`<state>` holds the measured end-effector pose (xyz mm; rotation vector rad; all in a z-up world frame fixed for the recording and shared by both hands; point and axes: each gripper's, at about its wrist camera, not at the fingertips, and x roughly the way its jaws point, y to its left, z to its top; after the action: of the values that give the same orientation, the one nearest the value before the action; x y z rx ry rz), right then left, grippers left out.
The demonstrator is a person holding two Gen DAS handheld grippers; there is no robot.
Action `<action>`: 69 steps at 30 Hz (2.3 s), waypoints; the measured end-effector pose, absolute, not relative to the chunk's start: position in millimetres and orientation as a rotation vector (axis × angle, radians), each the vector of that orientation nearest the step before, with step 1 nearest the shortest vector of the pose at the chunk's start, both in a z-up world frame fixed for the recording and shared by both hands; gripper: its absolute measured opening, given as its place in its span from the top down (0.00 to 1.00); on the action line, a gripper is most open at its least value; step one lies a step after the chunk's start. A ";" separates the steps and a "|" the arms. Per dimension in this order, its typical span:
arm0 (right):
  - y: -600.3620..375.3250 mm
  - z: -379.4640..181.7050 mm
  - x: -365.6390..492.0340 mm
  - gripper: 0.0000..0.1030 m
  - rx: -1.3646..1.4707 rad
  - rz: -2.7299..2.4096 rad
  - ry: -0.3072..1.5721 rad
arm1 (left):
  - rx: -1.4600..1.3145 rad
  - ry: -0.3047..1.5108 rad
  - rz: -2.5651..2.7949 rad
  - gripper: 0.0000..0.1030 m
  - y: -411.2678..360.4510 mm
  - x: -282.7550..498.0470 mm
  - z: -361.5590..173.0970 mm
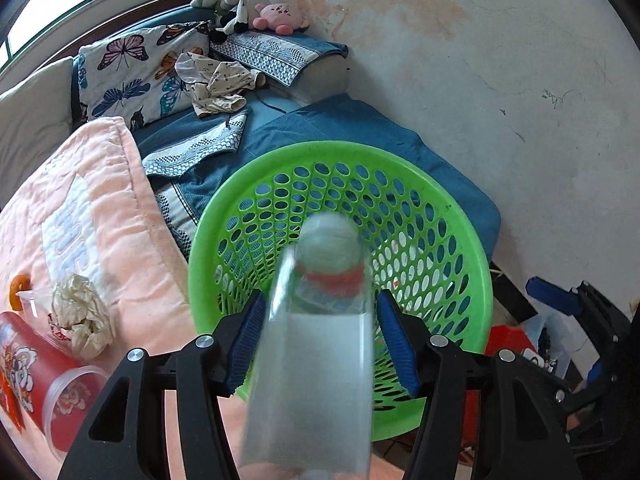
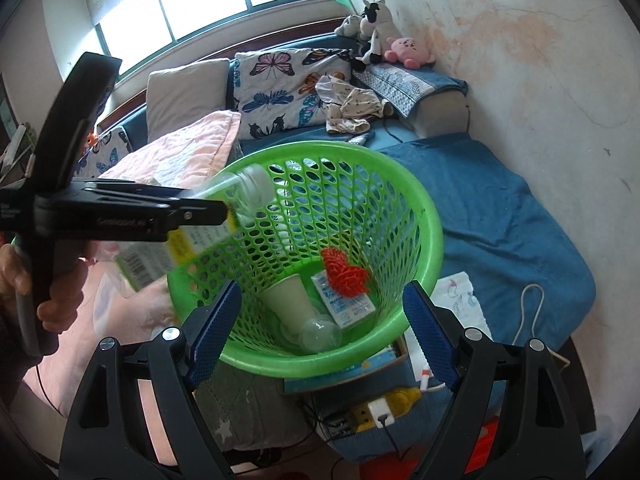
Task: Collect trash
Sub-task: 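Carry the clear bottle over the green basket and open the left gripper, then grasp the red printed paper cup with the right gripper while the left gripper grasps the red snack wrapper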
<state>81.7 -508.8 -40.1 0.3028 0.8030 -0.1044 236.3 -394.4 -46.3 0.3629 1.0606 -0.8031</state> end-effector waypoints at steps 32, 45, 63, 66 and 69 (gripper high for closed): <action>-359.5 14.3 157.7 0.15 0.101 0.218 0.780 | 0.188 0.904 -0.439 0.24 -124.4 252.9 29.4; -266.1 26.3 239.7 0.15 -0.052 0.384 0.826 | 0.091 0.960 -0.226 0.22 -12.5 287.7 6.3; -207.9 -24.6 311.7 0.15 -0.274 0.357 0.953 | -0.121 1.056 -0.121 0.21 48.8 358.3 -43.1; -206.1 -31.3 316.5 0.15 -0.285 0.355 0.968 | -0.176 1.069 -0.105 0.20 55.7 369.6 -51.6; -203.9 -36.3 318.4 0.20 -0.299 0.350 0.977 | -0.228 1.082 -0.108 0.20 59.8 376.6 -59.3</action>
<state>318.4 -203.9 -36.3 -0.2989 0.9772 0.3504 376.6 59.8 -59.4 -0.2280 1.0817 -0.1084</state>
